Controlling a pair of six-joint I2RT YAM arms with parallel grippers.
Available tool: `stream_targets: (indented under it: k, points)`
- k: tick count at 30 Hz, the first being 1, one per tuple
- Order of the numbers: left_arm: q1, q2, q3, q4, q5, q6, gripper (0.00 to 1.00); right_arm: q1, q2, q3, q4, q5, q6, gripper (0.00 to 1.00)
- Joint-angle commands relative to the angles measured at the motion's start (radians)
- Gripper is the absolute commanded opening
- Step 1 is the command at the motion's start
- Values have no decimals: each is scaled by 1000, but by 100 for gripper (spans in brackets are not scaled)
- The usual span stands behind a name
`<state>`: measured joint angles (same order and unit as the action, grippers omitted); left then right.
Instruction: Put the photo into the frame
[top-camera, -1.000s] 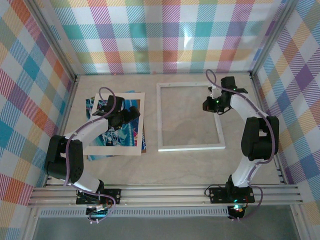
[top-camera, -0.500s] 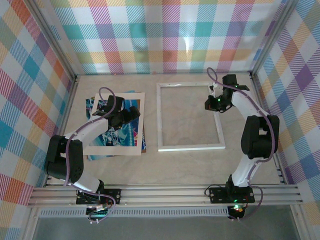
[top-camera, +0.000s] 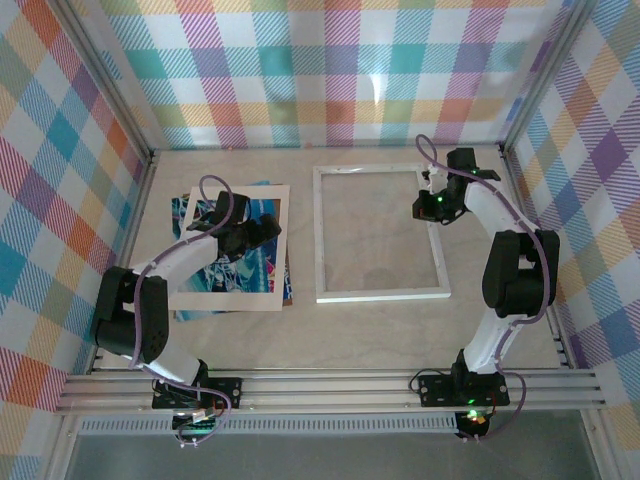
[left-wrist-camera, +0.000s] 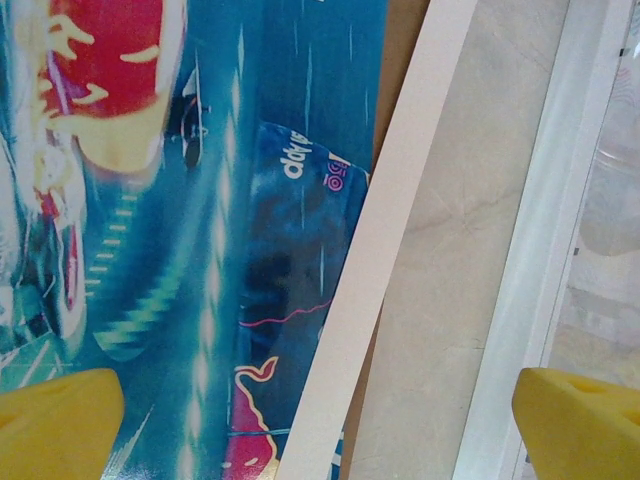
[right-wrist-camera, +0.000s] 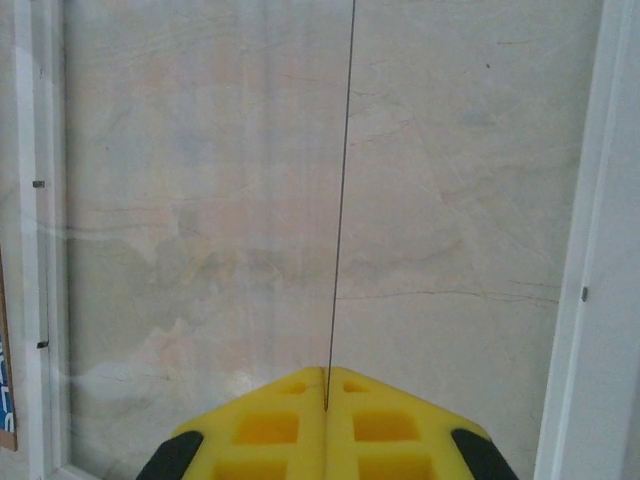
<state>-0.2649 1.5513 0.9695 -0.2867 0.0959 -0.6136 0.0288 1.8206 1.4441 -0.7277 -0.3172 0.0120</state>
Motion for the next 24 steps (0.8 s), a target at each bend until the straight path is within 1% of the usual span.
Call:
stream_targets:
  k: [1, 15, 20, 24]
  points:
    - [6, 10, 20, -12, 17, -8, 100, -9, -12, 21, 0, -5, -25, 0]
    - [5, 26, 47, -36, 27, 9, 100, -16, -15, 24, -5, 17, -34, 0]
    - [5, 22, 56, -43, 25, 17, 100, -21, 0, 36, -8, 0, -41, 0]
    - [6, 24, 52, -38, 26, 12, 100, -21, 2, 38, -13, 9, -47, 0]
